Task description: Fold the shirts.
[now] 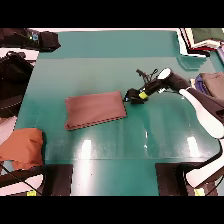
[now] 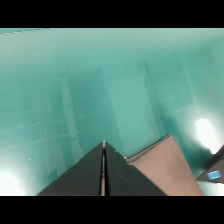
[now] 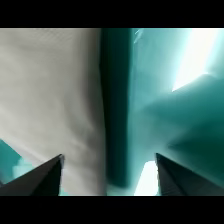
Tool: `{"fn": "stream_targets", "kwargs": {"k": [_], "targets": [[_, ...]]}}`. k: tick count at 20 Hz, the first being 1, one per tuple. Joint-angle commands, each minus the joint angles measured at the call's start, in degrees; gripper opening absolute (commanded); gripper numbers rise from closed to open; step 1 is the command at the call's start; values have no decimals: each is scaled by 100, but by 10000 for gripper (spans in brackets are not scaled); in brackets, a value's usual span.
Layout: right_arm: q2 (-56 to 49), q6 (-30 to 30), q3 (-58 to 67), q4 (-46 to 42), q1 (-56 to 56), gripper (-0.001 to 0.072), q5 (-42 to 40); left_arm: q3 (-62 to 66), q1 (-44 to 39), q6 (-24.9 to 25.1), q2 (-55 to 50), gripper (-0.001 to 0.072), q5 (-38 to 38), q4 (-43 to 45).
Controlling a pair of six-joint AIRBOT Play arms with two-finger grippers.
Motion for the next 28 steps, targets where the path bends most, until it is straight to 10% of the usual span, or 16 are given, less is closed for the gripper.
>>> {"fn": "stream_targets", "kwargs": {"k": [1, 3, 6, 8, 19, 28], "targets": [[-581, -271, 92, 1010, 437, 608, -262, -2, -24, 7, -35, 29, -7, -114], [-868, -450, 472, 1381, 800, 523, -293, -2, -24, 4, -37, 29, -33, -149], [-1040, -780, 1121, 1344, 1191, 110, -487, 0, -55, 7, -42, 28, -20, -350], [-1034, -872, 1554, 1342, 1172, 20, -531, 0, -208, 13, -66, 28, -17, -330], [527, -55, 2573, -1646, -2170, 20, 15, 0, -1443, 109, -83, 28, 374, -164], [857, -59, 2575, -1593, -5040, 20, -398, -2, -1469, -22, -83, 29, 367, -210]]}}
